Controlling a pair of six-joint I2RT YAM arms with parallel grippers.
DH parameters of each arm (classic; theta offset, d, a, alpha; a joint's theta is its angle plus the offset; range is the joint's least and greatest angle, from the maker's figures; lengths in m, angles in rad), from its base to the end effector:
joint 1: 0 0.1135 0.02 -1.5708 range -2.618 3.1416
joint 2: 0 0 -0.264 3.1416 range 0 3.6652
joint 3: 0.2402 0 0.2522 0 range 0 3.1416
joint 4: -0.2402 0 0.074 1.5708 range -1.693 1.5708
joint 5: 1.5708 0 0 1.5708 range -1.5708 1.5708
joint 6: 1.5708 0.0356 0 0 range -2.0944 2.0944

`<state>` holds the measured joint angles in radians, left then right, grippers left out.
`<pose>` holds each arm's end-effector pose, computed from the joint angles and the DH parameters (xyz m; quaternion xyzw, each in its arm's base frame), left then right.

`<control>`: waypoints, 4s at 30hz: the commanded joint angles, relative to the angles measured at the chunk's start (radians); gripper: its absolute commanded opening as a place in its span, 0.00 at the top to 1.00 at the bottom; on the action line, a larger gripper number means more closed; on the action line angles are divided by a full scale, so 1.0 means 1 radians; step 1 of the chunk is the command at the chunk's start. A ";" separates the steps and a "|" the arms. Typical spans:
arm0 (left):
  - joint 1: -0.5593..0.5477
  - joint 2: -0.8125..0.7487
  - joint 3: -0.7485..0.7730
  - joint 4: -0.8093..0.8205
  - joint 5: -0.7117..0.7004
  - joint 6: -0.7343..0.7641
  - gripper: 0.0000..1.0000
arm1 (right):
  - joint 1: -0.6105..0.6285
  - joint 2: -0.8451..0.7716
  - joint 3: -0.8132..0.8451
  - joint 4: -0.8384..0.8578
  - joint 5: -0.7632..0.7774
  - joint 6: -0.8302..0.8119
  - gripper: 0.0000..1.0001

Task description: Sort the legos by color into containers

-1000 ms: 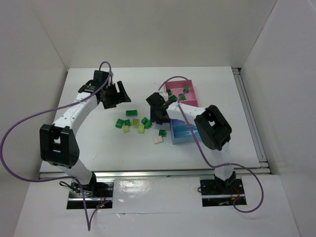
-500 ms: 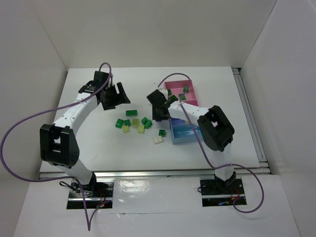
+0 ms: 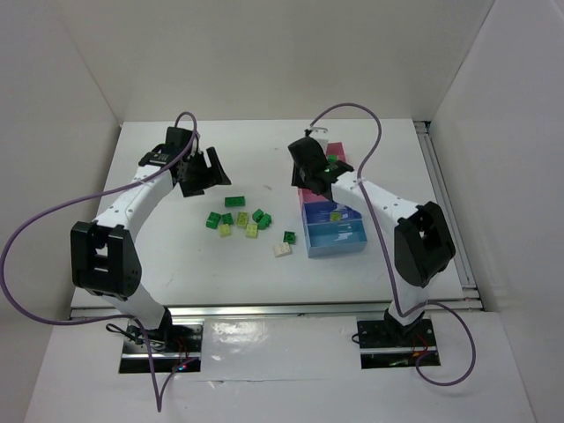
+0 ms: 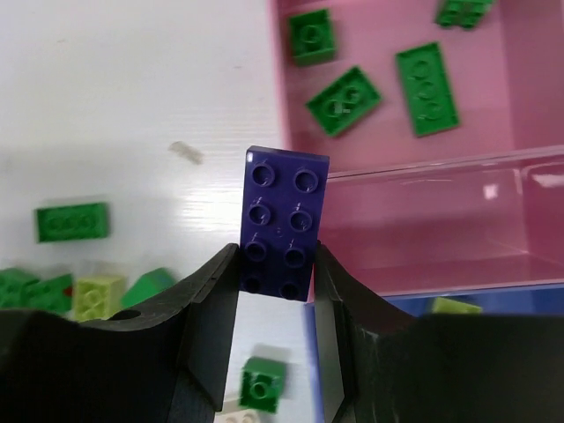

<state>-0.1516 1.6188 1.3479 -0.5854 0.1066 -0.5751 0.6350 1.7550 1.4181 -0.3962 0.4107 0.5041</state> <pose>0.3518 -0.0576 0.2868 -0.1784 0.9186 -0.1708 0.3087 0.3294 0.2250 0.2773 0.0243 0.8979 0.0578 0.4358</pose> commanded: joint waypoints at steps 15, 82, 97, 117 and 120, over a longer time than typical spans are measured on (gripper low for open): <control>0.006 0.001 0.022 -0.019 -0.015 0.031 0.13 | -0.066 0.018 -0.050 -0.024 0.074 0.042 0.20; 0.015 0.116 -0.027 -0.111 -0.175 0.054 0.11 | -0.138 0.293 0.303 0.017 0.011 -0.167 0.59; 0.015 0.157 -0.147 -0.056 -0.163 0.060 0.16 | -0.120 0.334 0.441 -0.003 -0.107 -0.233 0.20; 0.047 0.243 -0.064 -0.065 -0.148 0.060 0.76 | 0.098 0.438 0.426 -0.052 -0.438 -0.502 0.22; 0.072 0.231 -0.053 -0.065 -0.127 0.060 0.80 | 0.109 0.462 0.426 -0.020 -0.438 -0.545 0.22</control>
<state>-0.1108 1.8389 1.2716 -0.6262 -0.0189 -0.5247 0.7212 2.1822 1.8484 -0.4561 -0.0055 0.0528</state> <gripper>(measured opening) 0.205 0.784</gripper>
